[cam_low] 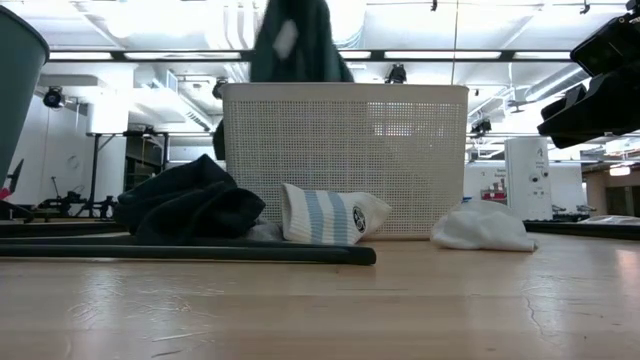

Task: Pick & Place Cloths
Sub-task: Put the blue polo into the white laundry bin

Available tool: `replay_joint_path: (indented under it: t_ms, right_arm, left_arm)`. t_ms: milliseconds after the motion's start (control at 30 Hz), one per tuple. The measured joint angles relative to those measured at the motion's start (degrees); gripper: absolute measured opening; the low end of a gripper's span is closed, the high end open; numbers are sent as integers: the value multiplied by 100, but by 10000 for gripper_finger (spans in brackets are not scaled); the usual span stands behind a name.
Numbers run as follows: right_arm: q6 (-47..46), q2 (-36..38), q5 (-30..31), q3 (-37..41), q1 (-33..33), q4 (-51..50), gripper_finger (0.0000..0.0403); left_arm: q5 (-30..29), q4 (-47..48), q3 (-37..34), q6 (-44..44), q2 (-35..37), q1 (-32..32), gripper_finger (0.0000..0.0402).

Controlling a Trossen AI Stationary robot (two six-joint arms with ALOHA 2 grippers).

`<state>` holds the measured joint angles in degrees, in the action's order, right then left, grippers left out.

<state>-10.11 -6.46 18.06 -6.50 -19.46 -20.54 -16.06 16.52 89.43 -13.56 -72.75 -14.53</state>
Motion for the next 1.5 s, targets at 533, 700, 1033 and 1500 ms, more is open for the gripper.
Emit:
replay_joint_path:
  t_ms: [533, 700, 1033, 1500]
  right_arm:
    - [0, 0, -1, 0, 0, 0, 8]
    - [0, 2, 0, 0, 0, -2, 8]
    - [0, 0, -2, 0, 0, 0, 8]
    - [0, 2, -1, 0, 0, -1, 8]
  left_arm:
    - [1225, -34, 3228, 655, -2541, -342, 10]
    - [1828, 138, 3875, 1103, -2946, -383, 11]
    - [1050, 2827, 3585, 1090, -2984, -390, 12]
    - [813, 2328, 1185, 1158, -2975, -442, 158]
